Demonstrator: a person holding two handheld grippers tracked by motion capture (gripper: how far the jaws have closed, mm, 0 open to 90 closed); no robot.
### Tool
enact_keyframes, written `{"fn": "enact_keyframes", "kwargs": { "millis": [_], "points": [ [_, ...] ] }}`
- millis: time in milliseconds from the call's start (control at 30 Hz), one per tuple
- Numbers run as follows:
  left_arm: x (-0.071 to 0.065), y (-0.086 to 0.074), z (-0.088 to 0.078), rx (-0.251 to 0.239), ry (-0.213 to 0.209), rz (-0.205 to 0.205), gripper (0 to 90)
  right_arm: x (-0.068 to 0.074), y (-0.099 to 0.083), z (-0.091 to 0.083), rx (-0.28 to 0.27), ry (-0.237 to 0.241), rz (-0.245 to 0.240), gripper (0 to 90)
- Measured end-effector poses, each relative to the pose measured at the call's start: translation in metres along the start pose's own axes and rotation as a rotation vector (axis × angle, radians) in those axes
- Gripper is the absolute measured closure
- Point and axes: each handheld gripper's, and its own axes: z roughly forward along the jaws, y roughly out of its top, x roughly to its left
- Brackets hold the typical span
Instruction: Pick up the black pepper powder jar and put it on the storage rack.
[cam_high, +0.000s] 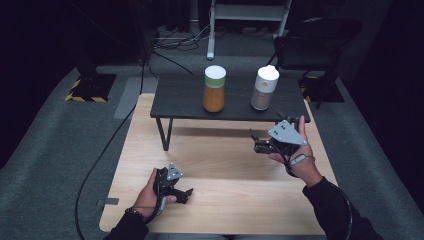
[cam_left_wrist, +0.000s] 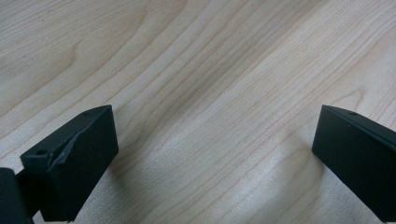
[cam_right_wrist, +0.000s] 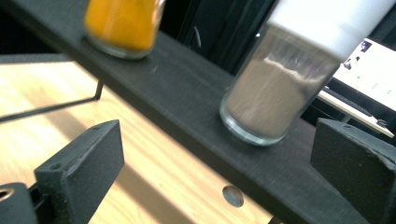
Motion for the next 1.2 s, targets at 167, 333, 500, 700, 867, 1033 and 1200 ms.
{"fn": "enact_keyframes", "kwargs": {
  "millis": [167,333,500,700,867,1033,1200],
  "points": [
    [0.000,0.000,0.000,0.000,0.001,-0.001,0.4,0.008,-0.011,0.000,0.026,0.022,-0.013,2.6],
    [0.000,0.000,0.000,0.000,0.001,0.000,0.4,0.016,-0.021,0.000,0.045,0.034,-0.030,2.6],
    [0.000,0.000,0.000,0.000,0.001,-0.001,0.4,0.023,-0.032,0.000,0.065,0.047,-0.033,2.6],
    [0.000,0.000,0.000,0.001,0.001,-0.001,0.4,0.031,-0.044,-0.001,0.087,0.064,-0.050,2.6],
    [0.000,0.000,0.000,0.001,0.001,0.000,0.4,0.039,-0.053,-0.001,0.104,0.065,-0.088,2.6],
    [0.000,0.000,0.000,0.002,0.000,0.000,0.4,0.043,-0.062,-0.002,0.125,0.082,-0.089,2.6],
    [0.000,0.000,0.000,0.002,0.001,0.000,0.4,0.046,-0.071,-0.005,0.140,0.093,-0.105,2.6]
  ]
}}
